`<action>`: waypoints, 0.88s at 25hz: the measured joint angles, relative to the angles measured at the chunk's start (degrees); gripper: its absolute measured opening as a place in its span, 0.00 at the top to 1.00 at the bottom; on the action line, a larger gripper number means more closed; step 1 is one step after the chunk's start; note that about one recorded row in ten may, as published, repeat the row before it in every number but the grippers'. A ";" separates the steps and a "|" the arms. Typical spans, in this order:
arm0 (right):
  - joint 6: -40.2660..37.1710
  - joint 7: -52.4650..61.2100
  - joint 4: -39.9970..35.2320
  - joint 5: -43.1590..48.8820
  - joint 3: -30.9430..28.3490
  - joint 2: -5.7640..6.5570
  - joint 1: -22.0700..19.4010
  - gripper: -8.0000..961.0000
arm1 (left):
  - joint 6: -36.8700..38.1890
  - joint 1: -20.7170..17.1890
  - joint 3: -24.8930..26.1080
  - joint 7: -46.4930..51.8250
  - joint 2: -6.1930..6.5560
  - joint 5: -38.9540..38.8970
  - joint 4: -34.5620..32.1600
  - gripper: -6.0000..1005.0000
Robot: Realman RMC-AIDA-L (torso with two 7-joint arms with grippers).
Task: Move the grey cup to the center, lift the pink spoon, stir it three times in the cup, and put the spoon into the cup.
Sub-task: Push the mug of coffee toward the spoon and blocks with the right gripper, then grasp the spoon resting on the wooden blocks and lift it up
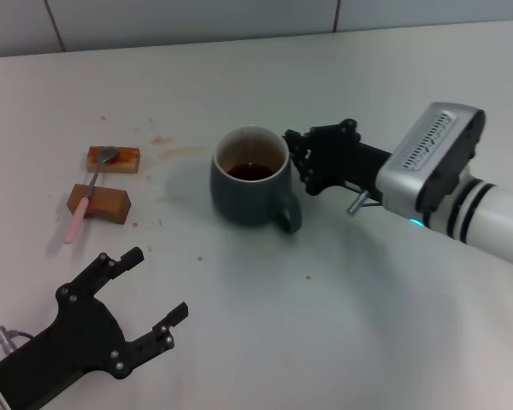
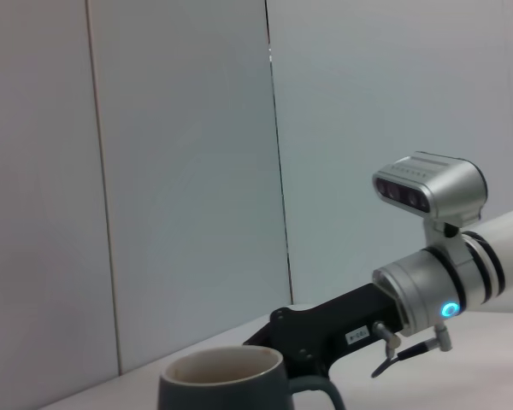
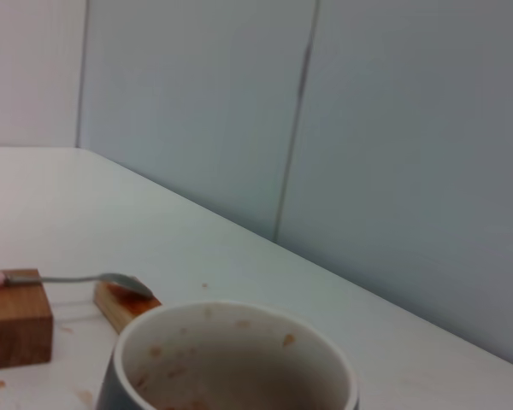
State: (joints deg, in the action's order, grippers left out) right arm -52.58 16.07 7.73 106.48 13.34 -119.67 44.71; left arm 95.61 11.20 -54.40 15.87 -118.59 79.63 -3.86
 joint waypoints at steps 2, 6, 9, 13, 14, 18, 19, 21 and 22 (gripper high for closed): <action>0.62 0.00 0.66 -0.02 0.00 -0.03 0.88 0.94 | 0.18 -0.09 0.00 0.00 0.00 0.00 0.00 0.16; 0.96 0.00 1.37 -0.04 0.01 -0.09 1.76 0.94 | 0.55 -0.27 0.00 0.02 0.09 0.00 0.01 0.16; 1.06 0.22 2.34 -0.06 0.02 -0.12 2.80 0.94 | 1.01 -0.36 0.00 0.03 0.10 0.00 0.05 0.16; 1.48 0.32 3.53 0.00 0.02 -0.19 3.98 0.94 | 1.15 -0.40 0.00 0.04 0.11 0.00 0.06 0.16; 1.65 0.32 3.79 0.09 0.02 -0.21 4.23 0.94 | 1.54 -0.54 0.00 0.04 0.12 0.00 0.07 0.16; 1.78 0.27 4.20 0.14 0.02 -0.22 4.67 0.94 | 1.65 -0.74 0.00 0.04 0.12 0.00 0.08 0.16; 1.74 0.21 4.15 0.07 -0.01 -0.22 4.58 0.94 | 1.65 -0.74 0.00 0.04 0.12 0.00 0.08 0.16; 1.28 0.13 3.89 -0.04 -0.81 -0.22 3.93 0.94 | 1.78 -0.93 0.00 0.03 0.12 0.00 0.08 0.16; 0.18 0.07 3.30 -0.07 -2.80 -0.17 2.47 0.94 | 1.78 -0.93 0.00 0.03 0.12 0.00 0.08 0.16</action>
State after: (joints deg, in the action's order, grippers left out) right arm -52.40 16.14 11.03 106.41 10.54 -119.84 47.17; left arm 97.39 10.28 -54.40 15.90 -118.47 79.63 -3.78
